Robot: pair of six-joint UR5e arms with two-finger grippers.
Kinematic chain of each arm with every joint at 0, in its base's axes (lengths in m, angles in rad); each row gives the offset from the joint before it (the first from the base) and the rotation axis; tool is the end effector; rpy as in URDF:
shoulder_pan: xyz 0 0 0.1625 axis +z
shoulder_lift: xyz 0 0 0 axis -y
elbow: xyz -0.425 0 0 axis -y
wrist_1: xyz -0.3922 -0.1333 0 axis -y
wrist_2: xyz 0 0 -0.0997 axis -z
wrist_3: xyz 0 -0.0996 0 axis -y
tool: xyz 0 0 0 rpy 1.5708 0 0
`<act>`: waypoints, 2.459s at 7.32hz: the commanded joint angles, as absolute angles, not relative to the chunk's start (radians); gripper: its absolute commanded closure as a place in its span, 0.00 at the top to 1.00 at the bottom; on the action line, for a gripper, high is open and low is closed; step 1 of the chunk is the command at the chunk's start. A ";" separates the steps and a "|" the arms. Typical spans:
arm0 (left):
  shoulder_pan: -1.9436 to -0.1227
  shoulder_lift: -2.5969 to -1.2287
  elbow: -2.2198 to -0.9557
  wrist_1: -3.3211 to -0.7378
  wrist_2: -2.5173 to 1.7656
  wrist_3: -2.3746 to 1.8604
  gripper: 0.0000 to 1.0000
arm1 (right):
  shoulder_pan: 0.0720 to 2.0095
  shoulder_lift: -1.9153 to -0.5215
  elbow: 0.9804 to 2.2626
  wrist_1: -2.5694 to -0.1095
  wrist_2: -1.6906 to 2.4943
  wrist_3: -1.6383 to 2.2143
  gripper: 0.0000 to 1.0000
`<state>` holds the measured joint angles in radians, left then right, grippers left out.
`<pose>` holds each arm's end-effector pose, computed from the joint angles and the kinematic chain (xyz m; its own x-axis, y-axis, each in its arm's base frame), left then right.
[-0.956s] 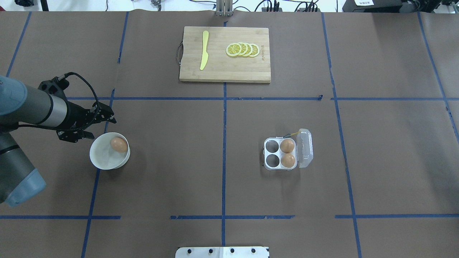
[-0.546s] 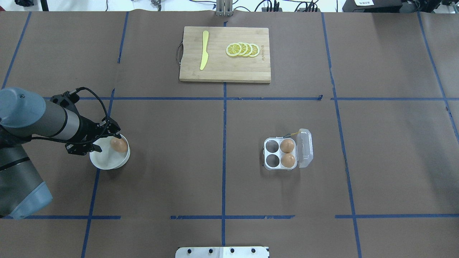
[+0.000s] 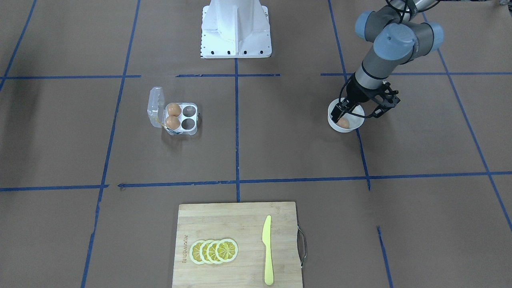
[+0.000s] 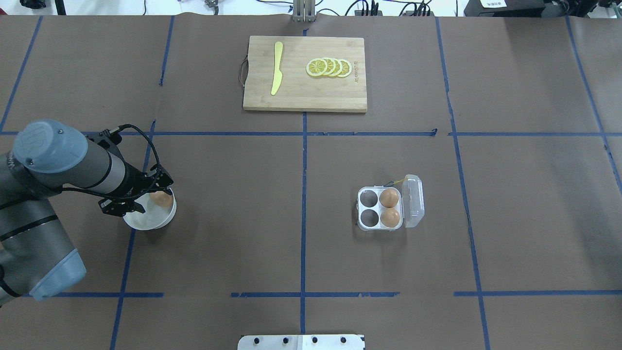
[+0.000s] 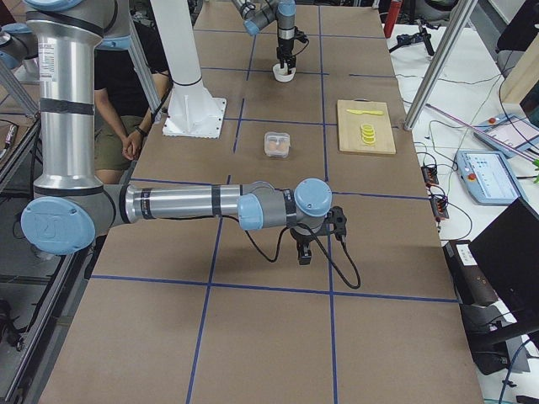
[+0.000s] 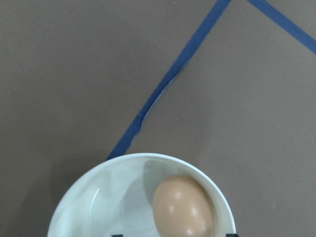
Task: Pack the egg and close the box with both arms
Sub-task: 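Lower the left gripper into the white bowl around the brown egg, then close the left gripper on the brown egg inside the bowl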
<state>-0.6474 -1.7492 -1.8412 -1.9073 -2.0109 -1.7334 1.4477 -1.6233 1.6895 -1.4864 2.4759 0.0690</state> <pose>0.3943 -0.4120 0.4038 0.5072 -0.5671 -0.6489 0.3927 0.8224 -0.4118 -0.0040 -0.4800 0.6068 0.6054 -0.1248 0.7861 0.0798 0.9922 0.0961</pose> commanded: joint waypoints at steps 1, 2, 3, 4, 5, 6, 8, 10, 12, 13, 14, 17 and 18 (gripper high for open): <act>-0.643 -1.753 -1.841 -1.893 -2.010 -1.732 0.73 | 1.443 -1.624 1.689 -1.486 2.476 0.069 1.00; -0.641 -1.752 -1.841 -1.893 -2.011 -1.732 0.73 | 1.443 -1.624 1.689 -1.486 2.476 0.069 1.00; -0.647 -1.752 -1.848 -1.891 -2.010 -1.730 0.72 | 1.440 -1.624 1.689 -1.486 2.477 0.069 1.00; -0.649 -1.749 -1.856 -1.891 -2.011 -1.730 0.72 | 1.440 -1.626 1.689 -1.486 2.476 0.069 1.00; -0.647 -1.747 -1.853 -1.891 -2.010 -1.729 0.72 | 1.440 -1.626 1.689 -1.486 2.477 0.069 1.00; -0.647 -1.743 -1.848 -1.891 -2.010 -1.729 0.72 | 1.439 -1.626 1.689 -1.486 2.477 0.069 1.00; -0.647 -1.741 -1.851 -1.891 -2.011 -1.729 0.72 | 1.436 -1.628 1.689 -1.486 2.477 0.069 1.00; -0.646 -1.729 -1.852 -1.890 -2.011 -1.729 0.72 | 1.433 -1.628 1.687 -1.486 2.477 0.069 1.00; -0.646 -1.729 -1.845 -1.890 -2.011 -1.729 0.72 | 1.431 -1.628 1.686 -1.486 2.476 0.069 1.00; -0.646 -1.730 -1.844 -1.890 -2.011 -1.729 0.72 | 1.431 -1.628 1.686 -1.486 2.477 0.069 1.00; -0.646 -1.732 -1.842 -1.890 -2.011 -1.729 0.72 | 1.431 -1.628 1.686 -1.486 2.477 0.069 1.00; -0.643 -1.736 -1.835 -1.885 -2.010 -1.723 0.72 | 1.431 -1.628 1.686 -1.486 2.477 0.069 1.00; -0.644 -1.736 -1.833 -1.876 -2.008 -1.721 0.72 | 1.431 -1.628 1.686 -1.486 2.477 0.069 1.00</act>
